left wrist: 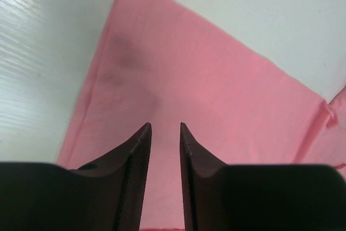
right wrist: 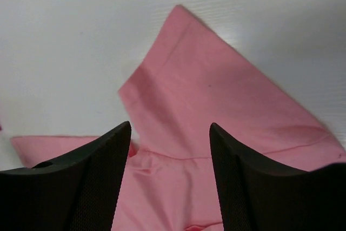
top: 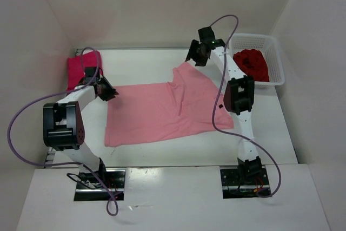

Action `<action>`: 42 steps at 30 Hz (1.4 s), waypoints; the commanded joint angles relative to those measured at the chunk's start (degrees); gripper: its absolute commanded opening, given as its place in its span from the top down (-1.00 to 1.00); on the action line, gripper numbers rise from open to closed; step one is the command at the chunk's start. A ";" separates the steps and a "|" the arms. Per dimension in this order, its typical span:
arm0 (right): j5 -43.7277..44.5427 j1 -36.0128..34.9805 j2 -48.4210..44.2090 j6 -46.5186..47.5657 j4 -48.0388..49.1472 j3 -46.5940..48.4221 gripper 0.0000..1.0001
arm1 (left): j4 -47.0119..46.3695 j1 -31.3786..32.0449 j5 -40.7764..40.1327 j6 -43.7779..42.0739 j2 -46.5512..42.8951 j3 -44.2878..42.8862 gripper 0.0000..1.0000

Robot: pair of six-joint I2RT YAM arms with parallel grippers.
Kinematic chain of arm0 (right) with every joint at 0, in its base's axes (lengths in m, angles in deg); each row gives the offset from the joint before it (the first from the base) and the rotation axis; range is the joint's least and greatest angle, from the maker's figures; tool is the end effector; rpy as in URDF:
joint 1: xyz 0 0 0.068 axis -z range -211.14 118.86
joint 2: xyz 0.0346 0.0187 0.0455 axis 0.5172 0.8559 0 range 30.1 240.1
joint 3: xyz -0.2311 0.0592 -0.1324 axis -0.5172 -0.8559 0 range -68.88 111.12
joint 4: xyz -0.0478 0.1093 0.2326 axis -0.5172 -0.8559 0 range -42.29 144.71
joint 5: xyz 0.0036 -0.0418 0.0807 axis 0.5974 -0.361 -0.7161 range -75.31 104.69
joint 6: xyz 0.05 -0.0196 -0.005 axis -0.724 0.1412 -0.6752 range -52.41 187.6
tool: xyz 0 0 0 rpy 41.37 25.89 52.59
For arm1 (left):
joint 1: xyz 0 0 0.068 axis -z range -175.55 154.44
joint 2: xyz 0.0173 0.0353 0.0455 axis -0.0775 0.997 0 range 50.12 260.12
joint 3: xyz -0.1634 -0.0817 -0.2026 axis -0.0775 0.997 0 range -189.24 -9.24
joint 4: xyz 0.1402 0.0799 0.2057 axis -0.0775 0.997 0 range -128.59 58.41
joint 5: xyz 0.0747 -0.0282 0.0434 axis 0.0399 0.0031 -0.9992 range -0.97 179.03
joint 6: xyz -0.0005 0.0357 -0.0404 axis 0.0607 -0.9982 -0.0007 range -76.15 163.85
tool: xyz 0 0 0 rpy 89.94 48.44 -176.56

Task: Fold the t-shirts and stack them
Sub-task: Grap the side of the flattened tshirt furthest away from the robot with both arms

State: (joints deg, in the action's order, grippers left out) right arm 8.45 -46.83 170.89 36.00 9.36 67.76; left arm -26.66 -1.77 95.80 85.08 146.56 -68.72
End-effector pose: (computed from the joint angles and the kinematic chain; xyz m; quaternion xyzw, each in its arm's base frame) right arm 0.5229 0.1509 0.2393 0.1110 0.9304 0.1853 0.2961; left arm 0.3517 0.0340 0.1941 -0.3570 0.8641 -0.1581 0.3176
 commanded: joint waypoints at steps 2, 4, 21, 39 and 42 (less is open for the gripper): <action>3.08 0.65 -4.03 1.26 5.61 -9.08 -0.22 | -2.25 -0.46 -1.58 -0.72 -1.96 -0.02 0.29; 3.08 0.65 -4.03 1.89 5.62 -9.64 0.08 | -2.78 -0.46 -2.19 -0.72 -1.44 -1.33 0.29; 1.76 0.04 20.30 6.98 -0.98 28.50 -0.26 | 0.55 1.93 -4.91 -5.37 2.87 -10.65 0.35; -5.70 -1.02 27.78 1.63 5.97 29.91 -0.09 | 3.81 -3.01 -10.44 -6.43 15.25 -16.97 0.08; -6.85 -1.02 29.01 1.01 5.97 29.91 -0.01 | 3.47 -3.01 -10.98 -6.96 15.88 -16.98 0.05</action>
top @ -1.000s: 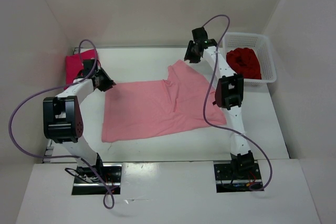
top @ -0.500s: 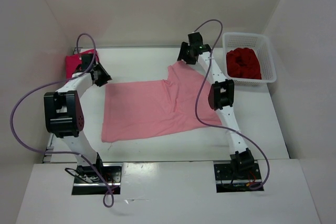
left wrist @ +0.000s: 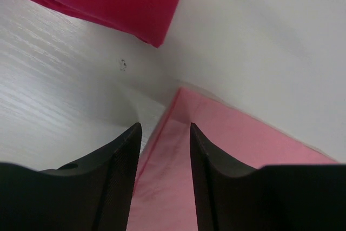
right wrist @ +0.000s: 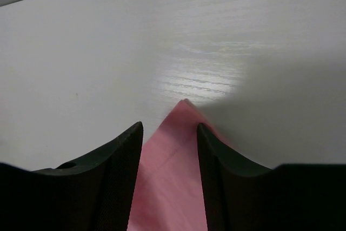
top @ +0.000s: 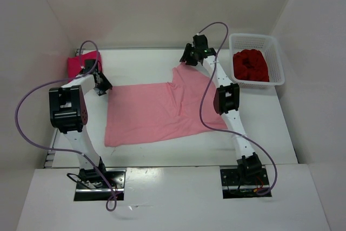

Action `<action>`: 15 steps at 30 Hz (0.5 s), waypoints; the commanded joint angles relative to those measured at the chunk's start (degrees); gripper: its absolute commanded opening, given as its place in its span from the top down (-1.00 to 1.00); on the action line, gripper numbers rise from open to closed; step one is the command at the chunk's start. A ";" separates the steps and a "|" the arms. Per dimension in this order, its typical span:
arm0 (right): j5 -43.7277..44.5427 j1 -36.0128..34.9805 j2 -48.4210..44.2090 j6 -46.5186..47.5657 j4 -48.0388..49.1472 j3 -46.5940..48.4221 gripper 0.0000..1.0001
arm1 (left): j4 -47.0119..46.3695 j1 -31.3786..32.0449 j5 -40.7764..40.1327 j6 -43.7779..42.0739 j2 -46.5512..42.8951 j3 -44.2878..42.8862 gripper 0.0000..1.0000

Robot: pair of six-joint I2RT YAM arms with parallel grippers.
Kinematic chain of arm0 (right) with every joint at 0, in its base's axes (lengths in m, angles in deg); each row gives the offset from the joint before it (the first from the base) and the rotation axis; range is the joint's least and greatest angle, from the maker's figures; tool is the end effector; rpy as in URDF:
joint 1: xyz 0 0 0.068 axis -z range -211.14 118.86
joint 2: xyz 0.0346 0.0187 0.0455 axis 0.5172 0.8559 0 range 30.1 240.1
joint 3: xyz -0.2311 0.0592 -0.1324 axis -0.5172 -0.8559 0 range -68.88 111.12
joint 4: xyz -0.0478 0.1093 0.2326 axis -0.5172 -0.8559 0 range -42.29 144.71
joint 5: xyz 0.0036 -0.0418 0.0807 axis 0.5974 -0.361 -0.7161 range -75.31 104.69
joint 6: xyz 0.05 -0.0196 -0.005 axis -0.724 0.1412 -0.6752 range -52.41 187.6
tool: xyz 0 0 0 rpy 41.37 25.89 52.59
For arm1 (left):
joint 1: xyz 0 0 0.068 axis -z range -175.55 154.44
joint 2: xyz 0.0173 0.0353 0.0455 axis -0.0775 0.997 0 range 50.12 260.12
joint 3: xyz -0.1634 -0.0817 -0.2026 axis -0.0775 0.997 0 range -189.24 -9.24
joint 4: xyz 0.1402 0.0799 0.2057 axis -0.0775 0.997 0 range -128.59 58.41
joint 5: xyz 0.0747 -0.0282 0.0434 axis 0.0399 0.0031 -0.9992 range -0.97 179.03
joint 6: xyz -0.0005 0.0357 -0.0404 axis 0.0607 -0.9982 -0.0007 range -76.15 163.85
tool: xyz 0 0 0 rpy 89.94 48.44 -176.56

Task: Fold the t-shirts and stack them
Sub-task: Grap the side of the flattened tshirt furthest away from the robot with both arms

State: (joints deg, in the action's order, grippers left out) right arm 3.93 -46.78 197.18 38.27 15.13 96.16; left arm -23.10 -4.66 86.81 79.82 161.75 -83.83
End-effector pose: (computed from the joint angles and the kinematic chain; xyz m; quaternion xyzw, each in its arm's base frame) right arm 0.5815 0.1697 0.1513 0.0701 0.9063 0.2350 0.3442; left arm 0.4102 0.0670 0.1723 -0.3686 0.8721 -0.0567 0.3166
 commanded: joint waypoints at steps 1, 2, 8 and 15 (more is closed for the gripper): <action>-2.33 -1.06 2.72 -1.79 0.89 1.52 -0.01 | -0.80 -0.13 -2.00 -1.08 1.21 -1.88 0.02; -2.33 -1.06 2.72 -1.79 0.90 1.52 -0.01 | -0.81 -0.13 -2.00 -1.07 1.22 -1.88 0.01; -4.26 -1.06 3.94 -2.85 2.13 2.04 0.13 | -0.81 -0.13 -2.00 -1.07 3.85 -4.16 0.01; -4.89 -0.53 5.53 -3.99 2.66 2.58 -0.10 | -2.65 -0.13 -0.15 -1.07 5.61 -4.16 0.01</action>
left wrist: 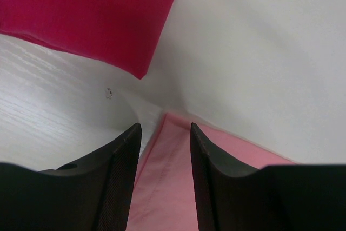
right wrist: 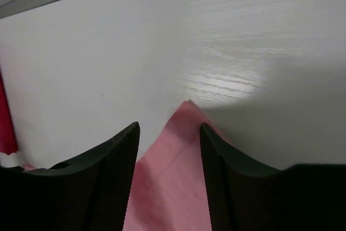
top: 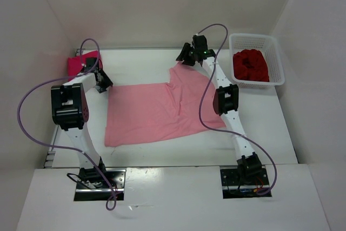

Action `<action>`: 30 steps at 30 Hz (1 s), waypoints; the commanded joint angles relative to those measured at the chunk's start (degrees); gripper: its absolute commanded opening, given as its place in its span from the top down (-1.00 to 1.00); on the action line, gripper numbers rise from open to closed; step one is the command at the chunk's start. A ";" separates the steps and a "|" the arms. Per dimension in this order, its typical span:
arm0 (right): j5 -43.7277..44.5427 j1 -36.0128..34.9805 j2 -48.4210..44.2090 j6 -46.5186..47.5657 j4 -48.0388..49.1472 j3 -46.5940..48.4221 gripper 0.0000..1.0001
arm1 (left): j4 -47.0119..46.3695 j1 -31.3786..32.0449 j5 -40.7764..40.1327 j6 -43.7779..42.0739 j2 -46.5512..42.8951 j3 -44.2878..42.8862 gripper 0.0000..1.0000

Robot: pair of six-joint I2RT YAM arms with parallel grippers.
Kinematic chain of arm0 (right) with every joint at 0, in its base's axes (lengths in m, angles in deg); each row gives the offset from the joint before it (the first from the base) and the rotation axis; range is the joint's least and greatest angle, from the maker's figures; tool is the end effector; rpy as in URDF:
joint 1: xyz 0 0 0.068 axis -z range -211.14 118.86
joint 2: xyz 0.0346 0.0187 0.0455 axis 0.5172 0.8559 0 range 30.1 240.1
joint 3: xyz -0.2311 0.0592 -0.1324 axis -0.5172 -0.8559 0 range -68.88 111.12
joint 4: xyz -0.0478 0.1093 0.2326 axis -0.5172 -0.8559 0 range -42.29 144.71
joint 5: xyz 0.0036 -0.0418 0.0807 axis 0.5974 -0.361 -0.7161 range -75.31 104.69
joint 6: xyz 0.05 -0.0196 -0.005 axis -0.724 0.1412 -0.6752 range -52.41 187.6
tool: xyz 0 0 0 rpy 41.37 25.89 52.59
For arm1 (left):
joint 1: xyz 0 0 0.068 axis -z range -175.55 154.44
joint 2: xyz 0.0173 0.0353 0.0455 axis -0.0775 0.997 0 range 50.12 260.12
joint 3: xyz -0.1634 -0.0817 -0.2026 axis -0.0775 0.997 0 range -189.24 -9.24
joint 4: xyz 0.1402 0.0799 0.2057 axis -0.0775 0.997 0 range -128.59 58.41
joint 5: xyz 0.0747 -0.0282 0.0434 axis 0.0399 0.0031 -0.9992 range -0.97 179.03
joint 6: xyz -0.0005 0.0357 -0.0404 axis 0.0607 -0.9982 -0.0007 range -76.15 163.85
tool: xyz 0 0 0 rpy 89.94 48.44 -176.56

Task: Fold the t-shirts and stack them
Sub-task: Grap the side of the flattened tshirt furthest away from the robot with both arms

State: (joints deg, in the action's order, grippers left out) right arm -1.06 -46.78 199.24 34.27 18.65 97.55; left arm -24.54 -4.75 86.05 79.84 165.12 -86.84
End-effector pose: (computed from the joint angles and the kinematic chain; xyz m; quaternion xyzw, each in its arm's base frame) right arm 0.5859 0.1740 0.1438 0.0788 0.8917 0.2898 0.3385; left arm 0.4251 0.0706 0.1660 -0.3704 0.8679 -0.0525 0.3267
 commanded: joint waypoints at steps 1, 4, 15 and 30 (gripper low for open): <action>0.10 -0.53 3.48 0.01 -0.86 1.87 -0.13 | -1.21 -0.04 0.61 -1.09 2.25 -1.15 0.01; 1.15 0.17 2.52 0.71 -2.62 4.52 -0.13 | -1.21 -0.04 0.61 -1.09 1.20 -0.98 0.01; 4.93 1.31 -4.17 2.30 -0.77 1.88 -0.08 | -5.25 -0.04 0.61 0.49 -1.80 1.93 -0.01; 2.21 2.37 -5.77 2.30 2.05 1.26 -0.24 | -7.71 -0.04 2.28 0.49 -3.55 5.09 0.21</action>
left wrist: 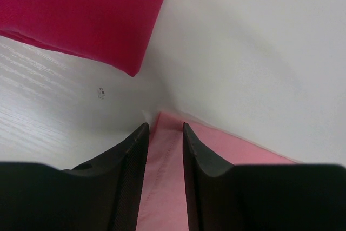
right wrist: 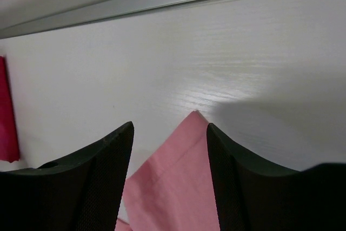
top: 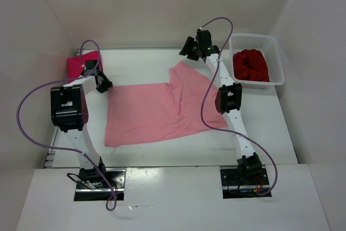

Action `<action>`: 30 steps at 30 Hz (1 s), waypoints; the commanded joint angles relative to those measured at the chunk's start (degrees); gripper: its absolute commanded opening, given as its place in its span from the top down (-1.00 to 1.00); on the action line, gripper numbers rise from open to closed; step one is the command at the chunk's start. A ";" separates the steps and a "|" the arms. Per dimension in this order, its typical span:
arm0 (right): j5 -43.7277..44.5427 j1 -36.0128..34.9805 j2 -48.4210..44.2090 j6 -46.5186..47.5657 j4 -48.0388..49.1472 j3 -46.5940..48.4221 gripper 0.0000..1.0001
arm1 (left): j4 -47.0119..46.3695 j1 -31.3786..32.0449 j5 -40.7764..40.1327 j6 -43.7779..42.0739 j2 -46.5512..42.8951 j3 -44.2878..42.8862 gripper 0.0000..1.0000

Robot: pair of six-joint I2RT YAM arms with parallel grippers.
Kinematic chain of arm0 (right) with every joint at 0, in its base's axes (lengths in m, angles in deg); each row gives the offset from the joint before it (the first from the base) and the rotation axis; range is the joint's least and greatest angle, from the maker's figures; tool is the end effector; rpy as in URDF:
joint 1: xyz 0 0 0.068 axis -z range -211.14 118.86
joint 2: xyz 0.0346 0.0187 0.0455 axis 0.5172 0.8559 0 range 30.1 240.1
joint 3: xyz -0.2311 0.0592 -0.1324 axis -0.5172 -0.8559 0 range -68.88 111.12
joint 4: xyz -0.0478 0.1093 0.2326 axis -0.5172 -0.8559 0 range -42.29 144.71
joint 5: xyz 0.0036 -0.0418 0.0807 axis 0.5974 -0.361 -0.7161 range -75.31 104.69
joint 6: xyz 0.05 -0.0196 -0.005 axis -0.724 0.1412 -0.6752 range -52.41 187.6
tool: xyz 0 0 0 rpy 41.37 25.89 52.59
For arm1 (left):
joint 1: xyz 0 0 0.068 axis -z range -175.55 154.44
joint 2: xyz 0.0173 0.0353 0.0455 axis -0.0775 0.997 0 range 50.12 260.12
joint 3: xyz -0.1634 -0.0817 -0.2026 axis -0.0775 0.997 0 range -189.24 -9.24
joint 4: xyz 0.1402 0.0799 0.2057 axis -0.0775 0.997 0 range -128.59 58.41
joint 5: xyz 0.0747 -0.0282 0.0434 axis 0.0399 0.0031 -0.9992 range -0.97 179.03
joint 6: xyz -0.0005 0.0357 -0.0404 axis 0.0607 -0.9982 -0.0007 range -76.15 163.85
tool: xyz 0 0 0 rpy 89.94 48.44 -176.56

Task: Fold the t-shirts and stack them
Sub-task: Grap the side of the flattened tshirt furthest away from the robot with both arms

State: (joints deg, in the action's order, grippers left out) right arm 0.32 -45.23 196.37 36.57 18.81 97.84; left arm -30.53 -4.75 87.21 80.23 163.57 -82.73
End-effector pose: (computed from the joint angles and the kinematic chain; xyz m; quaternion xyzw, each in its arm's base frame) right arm 0.5888 0.1569 0.1751 0.0732 0.8807 0.2770 0.3772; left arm 0.4190 0.0689 0.1629 -0.3668 0.8585 -0.0697 0.3516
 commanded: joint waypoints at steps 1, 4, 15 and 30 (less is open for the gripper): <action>0.84 0.82 -2.11 0.00 1.36 0.29 -0.24 | -1.73 -0.04 1.64 0.09 -2.00 0.98 0.23; -0.56 0.82 0.62 0.00 0.74 -0.25 -0.24 | -1.73 -0.04 1.65 0.62 -2.00 1.51 0.24; -6.28 0.29 6.86 -5.53 2.33 0.89 -0.20 | -1.73 -0.04 2.70 1.15 -2.00 2.04 0.38; -11.20 0.90 8.01 -7.29 1.71 5.89 0.95 | -1.73 -0.04 3.23 1.15 -3.23 1.51 0.84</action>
State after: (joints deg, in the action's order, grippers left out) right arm -8.31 -44.68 202.91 29.66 22.24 99.67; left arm -31.34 -4.75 89.63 81.61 163.37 -81.57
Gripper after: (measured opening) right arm 0.049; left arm 0.088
